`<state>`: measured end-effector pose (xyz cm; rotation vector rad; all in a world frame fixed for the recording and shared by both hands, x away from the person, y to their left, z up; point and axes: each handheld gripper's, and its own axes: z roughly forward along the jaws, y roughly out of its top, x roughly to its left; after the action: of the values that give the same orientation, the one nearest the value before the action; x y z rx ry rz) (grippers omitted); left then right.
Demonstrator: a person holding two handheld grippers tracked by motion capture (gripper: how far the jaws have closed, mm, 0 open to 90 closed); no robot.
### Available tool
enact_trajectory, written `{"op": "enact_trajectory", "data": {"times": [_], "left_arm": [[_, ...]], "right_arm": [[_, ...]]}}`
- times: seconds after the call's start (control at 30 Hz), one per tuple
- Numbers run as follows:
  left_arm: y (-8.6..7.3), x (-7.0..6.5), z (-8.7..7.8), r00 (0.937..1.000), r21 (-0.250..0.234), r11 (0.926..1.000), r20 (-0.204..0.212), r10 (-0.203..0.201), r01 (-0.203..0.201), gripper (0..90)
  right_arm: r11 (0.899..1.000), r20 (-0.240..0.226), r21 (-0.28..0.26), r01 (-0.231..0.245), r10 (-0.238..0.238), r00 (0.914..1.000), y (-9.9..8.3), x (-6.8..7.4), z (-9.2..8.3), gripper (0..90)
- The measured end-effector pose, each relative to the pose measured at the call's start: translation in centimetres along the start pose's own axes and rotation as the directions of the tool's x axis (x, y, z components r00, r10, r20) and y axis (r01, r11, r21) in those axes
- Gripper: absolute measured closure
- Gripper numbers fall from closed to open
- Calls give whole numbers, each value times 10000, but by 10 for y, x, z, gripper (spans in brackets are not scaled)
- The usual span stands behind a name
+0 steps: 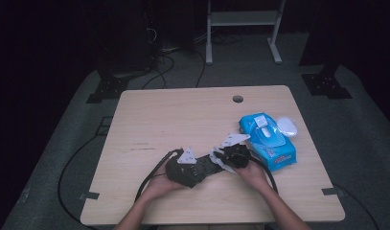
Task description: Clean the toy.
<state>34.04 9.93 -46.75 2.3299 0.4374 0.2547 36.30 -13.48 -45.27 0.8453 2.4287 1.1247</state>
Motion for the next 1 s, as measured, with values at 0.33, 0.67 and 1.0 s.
{"op": "enact_trajectory", "data": {"times": [0.33,0.67,1.0], "left_arm": [[-1,1,0,10000,-58,10000,57,32,-31,247],[-3,13,-6,9930,-316,9934,453,-1090,1105,187],[-9,30,-12,9386,-602,9483,1747,-2975,3118,161]], "right_arm": [[9999,-508,97,-61,66,9987,-17,6,-20,804],[9998,-716,182,-114,127,9973,-20,9,-19,804],[9999,-704,146,16,-5,9975,-23,11,-21,804]]}}
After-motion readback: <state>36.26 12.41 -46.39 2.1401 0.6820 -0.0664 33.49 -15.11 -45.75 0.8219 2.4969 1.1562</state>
